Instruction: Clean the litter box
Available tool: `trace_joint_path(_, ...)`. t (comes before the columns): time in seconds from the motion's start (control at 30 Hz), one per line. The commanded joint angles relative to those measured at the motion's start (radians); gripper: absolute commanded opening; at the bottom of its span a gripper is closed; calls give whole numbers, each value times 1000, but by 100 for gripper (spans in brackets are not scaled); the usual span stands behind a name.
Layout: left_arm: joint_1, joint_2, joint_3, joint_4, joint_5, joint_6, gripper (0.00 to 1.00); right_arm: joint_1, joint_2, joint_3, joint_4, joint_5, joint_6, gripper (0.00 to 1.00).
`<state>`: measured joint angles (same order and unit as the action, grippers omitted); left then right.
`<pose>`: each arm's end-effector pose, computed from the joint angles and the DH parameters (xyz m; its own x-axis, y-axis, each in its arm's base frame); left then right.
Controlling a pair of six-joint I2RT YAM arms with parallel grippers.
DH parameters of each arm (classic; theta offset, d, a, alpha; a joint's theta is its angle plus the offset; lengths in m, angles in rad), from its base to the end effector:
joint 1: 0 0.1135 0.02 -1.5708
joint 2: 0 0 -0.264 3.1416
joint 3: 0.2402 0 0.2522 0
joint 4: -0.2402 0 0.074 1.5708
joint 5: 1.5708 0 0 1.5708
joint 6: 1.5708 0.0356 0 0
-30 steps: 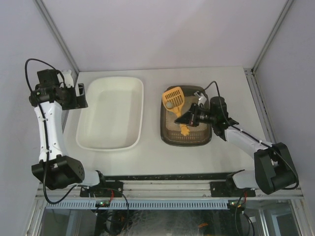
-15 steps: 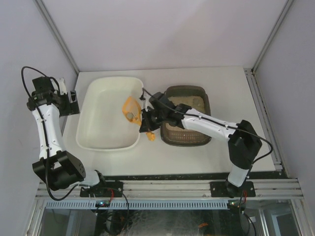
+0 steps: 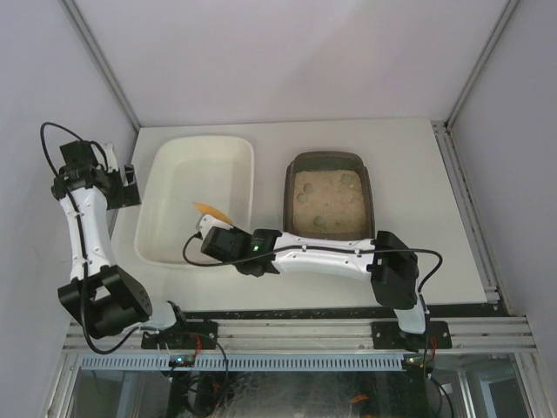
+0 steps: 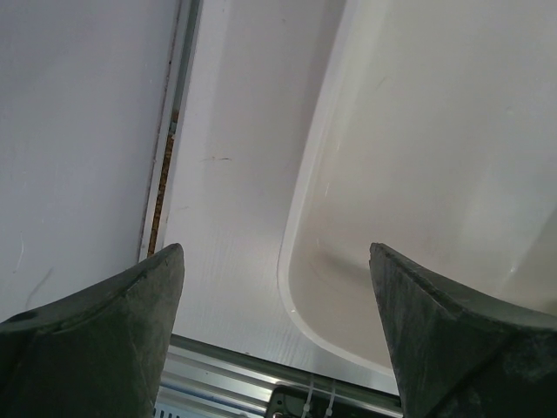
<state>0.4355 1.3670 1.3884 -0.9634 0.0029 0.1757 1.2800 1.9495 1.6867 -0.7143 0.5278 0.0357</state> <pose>0.2491 0.1158 0.3486 -0.7954 -0.1773 -0.5795 -0.2857 0.9530 0.1005 0.1400 0.4052 0.2663 -0.2642 -0.7751 -0.5740 -0.7379 0.5456 -0.3972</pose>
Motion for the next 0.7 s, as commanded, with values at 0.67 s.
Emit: trace_joint_path(0.67, -623, 181, 196, 459, 182, -804, 100, -659, -451, -251, -157, -554, 280, 0)
